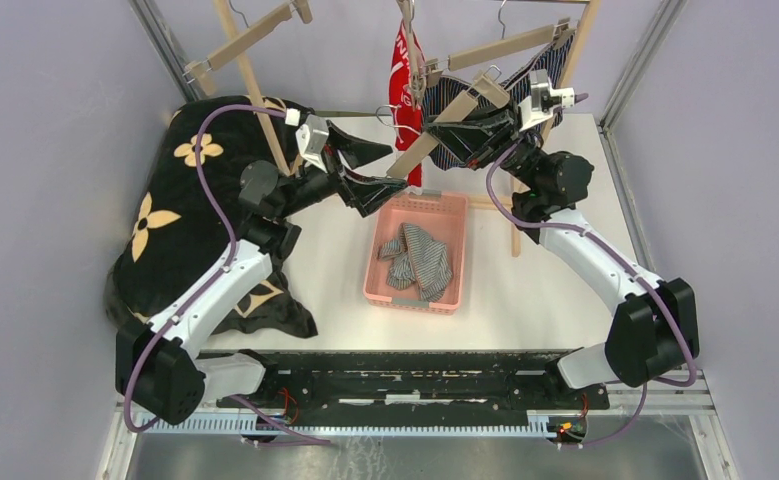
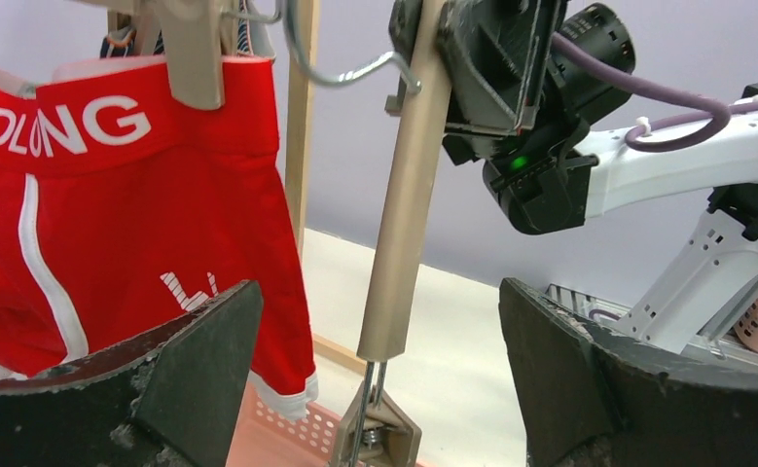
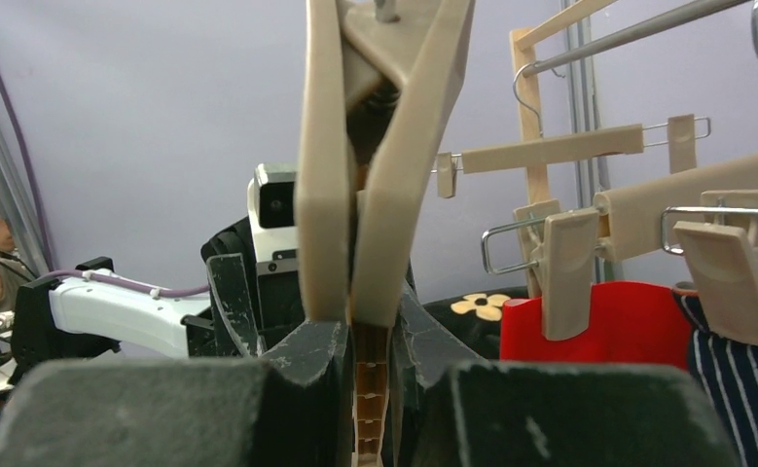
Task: Remove the underwear clipped to the hanger
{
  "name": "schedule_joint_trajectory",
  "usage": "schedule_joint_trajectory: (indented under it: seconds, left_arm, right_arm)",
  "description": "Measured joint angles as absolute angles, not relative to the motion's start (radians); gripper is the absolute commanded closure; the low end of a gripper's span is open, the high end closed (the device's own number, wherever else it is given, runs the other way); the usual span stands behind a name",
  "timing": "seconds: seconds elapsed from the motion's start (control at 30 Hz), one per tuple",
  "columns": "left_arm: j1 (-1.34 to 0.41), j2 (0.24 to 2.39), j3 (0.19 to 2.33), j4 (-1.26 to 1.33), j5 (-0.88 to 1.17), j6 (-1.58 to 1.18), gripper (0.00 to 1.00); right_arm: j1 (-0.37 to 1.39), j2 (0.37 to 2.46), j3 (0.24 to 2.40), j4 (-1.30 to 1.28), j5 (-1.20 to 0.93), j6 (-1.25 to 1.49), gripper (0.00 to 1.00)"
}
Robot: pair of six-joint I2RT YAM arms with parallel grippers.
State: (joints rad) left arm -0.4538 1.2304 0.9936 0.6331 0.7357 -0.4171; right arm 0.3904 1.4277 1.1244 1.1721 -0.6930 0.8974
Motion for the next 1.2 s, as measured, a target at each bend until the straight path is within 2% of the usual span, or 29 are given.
schedule_joint_trajectory:
  seconds: [0.13, 0.37, 0.5, 0.63, 0.73, 0.87, 1.07, 1.1, 1.17, 1.2]
  left_arm:
    - [-0.454, 1.224, 0.994, 0.663, 0.744, -0.419, 0.23]
    - [-0.454, 1.238, 0.994, 0.712, 0.790, -0.441, 0.24]
    - [-0.454, 1.254, 0.994, 0.733, 0.805, -0.464, 0.31]
    - [-0.454, 1.257, 0.994, 0.743, 0.821, -0.486, 0.52]
    - [-0.456, 1.257, 0.994, 0.751, 0.823, -0.490, 0.62]
    - [-0.459, 1.260, 0.994, 0.762, 0.839, -0.500, 0.95]
    - [-0.463, 1.269, 0.992, 0.776, 0.841, -0.527, 0.97]
    - [-0.463, 1.269, 0.991, 0.777, 0.840, -0.527, 0.97]
    - [-0.463, 1.269, 0.991, 0.773, 0.839, -0.527, 0.97]
    - [-0.463, 1.266, 0.991, 0.767, 0.838, -0.525, 0.97]
  right_arm:
    - [0.391, 1.431, 1.114, 1.202, -0.705, 0.943, 0.99]
    - [0.392, 1.460, 1.114, 1.298, -0.717, 1.045, 0.99]
    - [0.399, 1.477, 1.114, 1.318, -0.724, 1.075, 0.99]
    - [0.408, 1.486, 1.114, 1.328, -0.726, 1.082, 0.99]
    - [0.414, 1.492, 1.116, 1.330, -0.726, 1.085, 0.99]
    - [0.418, 1.511, 1.131, 1.332, -0.725, 1.092, 0.99]
    - [0.417, 1.518, 1.132, 1.348, -0.730, 1.095, 0.98]
    - [0.417, 1.518, 1.133, 1.349, -0.731, 1.095, 0.91]
    - [0.417, 1.518, 1.133, 1.351, -0.734, 1.093, 0.67]
    - [0.417, 1.518, 1.133, 1.350, -0.735, 1.091, 0.60]
